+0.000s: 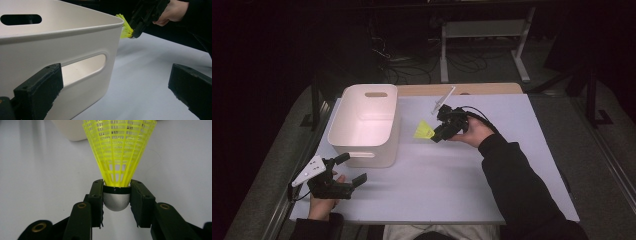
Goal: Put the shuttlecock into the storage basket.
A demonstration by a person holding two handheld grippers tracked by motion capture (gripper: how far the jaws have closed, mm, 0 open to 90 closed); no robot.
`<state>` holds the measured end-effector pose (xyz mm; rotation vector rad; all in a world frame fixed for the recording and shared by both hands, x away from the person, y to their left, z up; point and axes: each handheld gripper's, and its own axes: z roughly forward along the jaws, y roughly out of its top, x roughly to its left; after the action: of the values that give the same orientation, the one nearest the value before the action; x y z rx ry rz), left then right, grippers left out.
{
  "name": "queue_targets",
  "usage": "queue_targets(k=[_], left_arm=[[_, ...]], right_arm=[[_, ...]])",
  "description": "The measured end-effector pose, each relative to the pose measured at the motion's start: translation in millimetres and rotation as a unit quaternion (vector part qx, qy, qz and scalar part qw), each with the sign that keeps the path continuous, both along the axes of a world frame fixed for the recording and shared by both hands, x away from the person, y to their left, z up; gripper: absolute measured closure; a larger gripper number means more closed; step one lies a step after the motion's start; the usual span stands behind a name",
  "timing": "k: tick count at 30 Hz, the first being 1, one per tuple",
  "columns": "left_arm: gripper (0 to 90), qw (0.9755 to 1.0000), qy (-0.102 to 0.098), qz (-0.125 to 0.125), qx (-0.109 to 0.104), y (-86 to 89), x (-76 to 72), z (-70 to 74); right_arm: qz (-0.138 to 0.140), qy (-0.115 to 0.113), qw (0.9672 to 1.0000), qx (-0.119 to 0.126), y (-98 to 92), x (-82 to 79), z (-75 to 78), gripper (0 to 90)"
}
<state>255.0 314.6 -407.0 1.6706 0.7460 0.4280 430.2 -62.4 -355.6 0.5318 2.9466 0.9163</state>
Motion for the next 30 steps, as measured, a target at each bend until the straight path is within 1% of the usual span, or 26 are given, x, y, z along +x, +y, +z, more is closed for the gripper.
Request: queue_targets(k=[6, 8, 13, 20, 24, 25, 30], left_arm=[[0.0, 1.0000, 0.000, 0.000, 0.001, 0.0, 0.2, -0.1], [0.0, 1.0000, 0.000, 0.000, 0.002, 0.0, 0.3, -0.1], [0.0, 1.0000, 0.000, 0.000, 0.002, -0.1, 0.5, -0.3], [0.0, 1.0000, 0.000, 0.000, 0.002, -0.1, 0.4, -0.2], [0.0, 1.0000, 0.000, 0.000, 0.002, -0.1, 0.4, -0.2], [0.0, 1.0000, 0.000, 0.000, 0.002, -0.1, 0.5, -0.2], [0.0, 1.0000, 0.000, 0.000, 0.003, -0.1, 0.5, -0.2]], right_arm=[[0.009, -0.009, 0.9999, 0.002, 2.6, -2.7, 7.3, 63.4], [0.008, -0.007, 0.9999, 0.001, 3.4, -4.3, 10.0, 63.4], [0.013, -0.013, 0.9998, 0.003, 3.2, -7.6, 17.4, 63.4], [0.010, -0.019, 0.9997, 0.010, 1.8, -10.3, 26.3, 63.4], [0.010, -0.024, 0.9996, 0.011, 1.9, -10.9, 32.7, 63.4], [0.014, -0.029, 0.9994, 0.014, 2.1, -10.5, 34.2, 63.4], [0.014, -0.032, 0.9992, 0.018, 3.2, -12.0, 41.4, 63.4]])
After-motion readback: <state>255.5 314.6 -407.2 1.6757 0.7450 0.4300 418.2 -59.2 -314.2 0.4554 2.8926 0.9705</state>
